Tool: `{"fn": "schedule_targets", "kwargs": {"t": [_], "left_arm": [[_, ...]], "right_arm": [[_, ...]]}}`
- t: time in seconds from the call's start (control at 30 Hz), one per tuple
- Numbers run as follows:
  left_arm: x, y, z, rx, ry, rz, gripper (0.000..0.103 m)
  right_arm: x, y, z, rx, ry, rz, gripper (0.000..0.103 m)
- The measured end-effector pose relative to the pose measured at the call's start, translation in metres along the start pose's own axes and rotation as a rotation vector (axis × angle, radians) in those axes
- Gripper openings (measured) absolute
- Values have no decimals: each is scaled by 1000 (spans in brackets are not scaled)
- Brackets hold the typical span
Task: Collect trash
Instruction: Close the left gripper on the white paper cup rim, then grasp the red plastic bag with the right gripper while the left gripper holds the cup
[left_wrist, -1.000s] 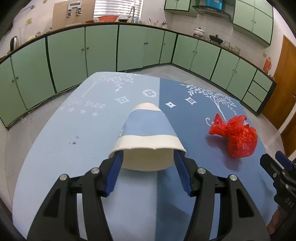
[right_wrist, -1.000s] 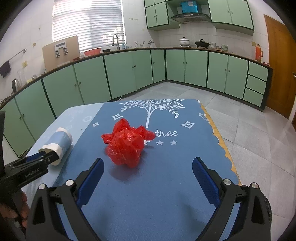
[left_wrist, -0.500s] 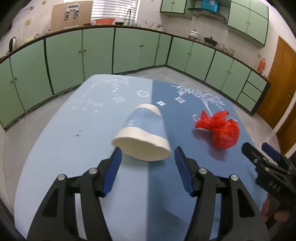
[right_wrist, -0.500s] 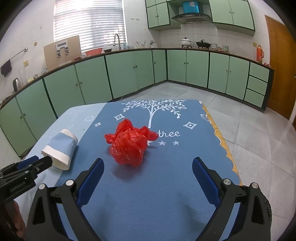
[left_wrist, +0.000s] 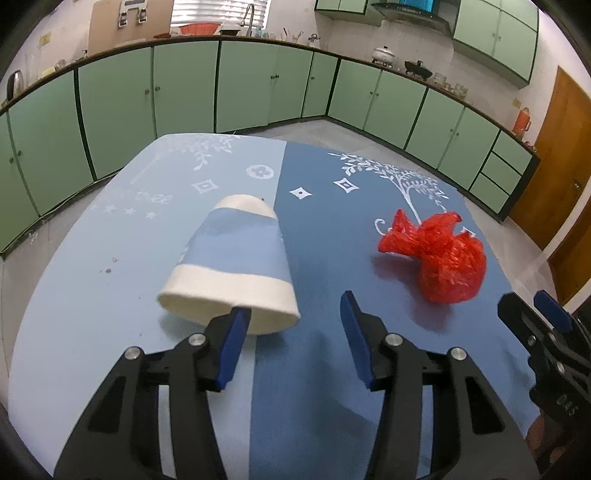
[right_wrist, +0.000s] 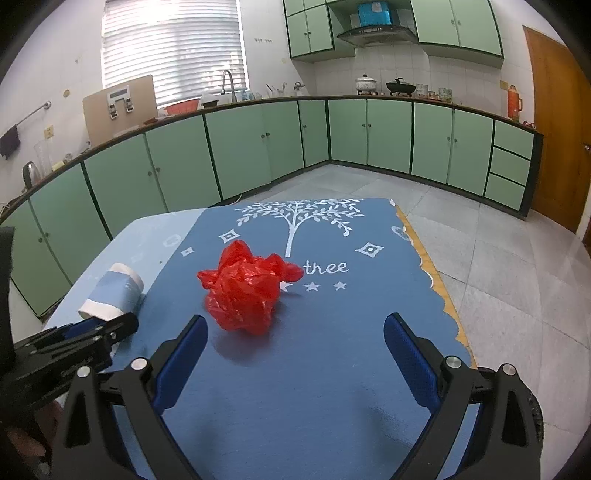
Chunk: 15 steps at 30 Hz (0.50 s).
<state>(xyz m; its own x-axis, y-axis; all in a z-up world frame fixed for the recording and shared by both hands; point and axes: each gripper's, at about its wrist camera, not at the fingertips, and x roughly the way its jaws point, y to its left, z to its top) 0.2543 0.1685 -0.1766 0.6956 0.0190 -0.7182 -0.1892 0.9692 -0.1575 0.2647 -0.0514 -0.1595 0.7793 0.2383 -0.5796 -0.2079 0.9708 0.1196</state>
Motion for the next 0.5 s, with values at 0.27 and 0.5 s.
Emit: {"fn": "schedule_targets", "kwargs": {"t": [0.27,0.5], "left_arm": [[18,14,8,-75,31,-22,15],[9,9,13,-42,-24,-12,6]], "right_arm": [[8,-2,1,1,14,17,94],[21,6,9,-2,20,35,91]]}}
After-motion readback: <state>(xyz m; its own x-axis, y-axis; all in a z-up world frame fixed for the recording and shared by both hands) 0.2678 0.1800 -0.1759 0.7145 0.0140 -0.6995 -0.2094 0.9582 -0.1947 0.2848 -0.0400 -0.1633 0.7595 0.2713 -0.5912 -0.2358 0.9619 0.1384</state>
